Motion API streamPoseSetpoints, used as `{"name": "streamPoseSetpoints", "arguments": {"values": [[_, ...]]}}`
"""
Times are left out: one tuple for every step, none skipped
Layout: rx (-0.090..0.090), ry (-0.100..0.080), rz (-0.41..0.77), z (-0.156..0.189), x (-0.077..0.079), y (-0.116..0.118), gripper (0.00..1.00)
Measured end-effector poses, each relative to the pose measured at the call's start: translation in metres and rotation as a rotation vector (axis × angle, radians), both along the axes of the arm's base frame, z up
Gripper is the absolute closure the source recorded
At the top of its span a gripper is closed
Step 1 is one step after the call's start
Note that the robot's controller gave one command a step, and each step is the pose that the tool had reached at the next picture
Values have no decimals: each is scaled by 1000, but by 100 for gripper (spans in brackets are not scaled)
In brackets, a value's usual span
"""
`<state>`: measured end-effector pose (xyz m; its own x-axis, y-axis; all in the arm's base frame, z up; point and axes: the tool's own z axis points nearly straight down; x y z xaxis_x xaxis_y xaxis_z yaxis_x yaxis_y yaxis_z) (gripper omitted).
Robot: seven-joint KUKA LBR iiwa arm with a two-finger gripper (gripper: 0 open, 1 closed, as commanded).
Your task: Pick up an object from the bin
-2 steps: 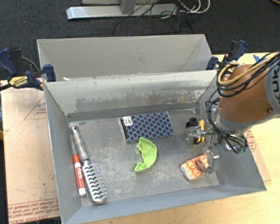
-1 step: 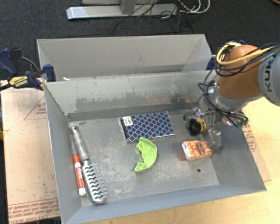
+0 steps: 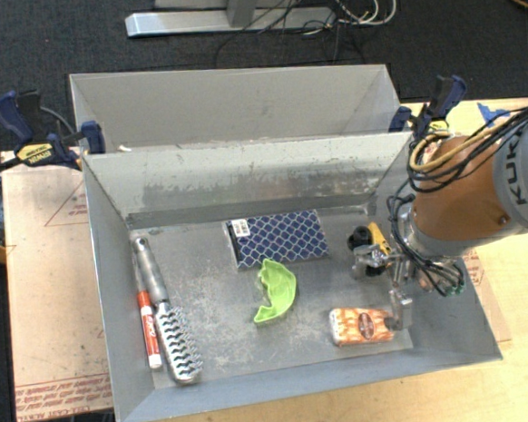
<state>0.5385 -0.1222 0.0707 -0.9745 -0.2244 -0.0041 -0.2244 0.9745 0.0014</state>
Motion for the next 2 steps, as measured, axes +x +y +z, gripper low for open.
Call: {"name": "streamPoseSetpoints", "arguments": {"values": [[6,-9,48,0,48,-21,0],[3,-6,71,2,-20,123,100]]}}
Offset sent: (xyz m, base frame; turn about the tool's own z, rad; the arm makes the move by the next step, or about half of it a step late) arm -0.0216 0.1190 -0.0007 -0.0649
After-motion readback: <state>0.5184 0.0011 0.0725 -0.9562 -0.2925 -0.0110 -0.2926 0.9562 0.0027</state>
